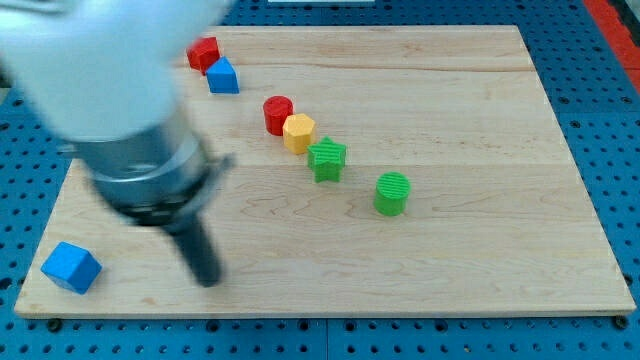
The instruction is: Move the green circle towards the blue cube
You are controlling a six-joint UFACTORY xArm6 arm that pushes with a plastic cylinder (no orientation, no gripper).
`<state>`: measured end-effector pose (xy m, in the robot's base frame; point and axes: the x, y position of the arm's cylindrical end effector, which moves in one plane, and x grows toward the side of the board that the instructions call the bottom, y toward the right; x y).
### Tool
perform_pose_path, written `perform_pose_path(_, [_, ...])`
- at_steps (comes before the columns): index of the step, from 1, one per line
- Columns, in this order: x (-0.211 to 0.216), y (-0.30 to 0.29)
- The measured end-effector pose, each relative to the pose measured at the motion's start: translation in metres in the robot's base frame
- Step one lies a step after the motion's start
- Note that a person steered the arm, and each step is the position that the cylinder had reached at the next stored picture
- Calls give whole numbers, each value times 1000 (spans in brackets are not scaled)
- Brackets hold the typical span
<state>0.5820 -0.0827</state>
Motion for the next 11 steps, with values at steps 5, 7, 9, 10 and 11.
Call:
perform_pose_path(5, [-66, 132])
perform_pose_path(7, [-99, 134])
perform_pose_path(9, [-102, 12])
perform_pose_path(10, [-117, -29])
perform_pose_path(11, [-133, -47])
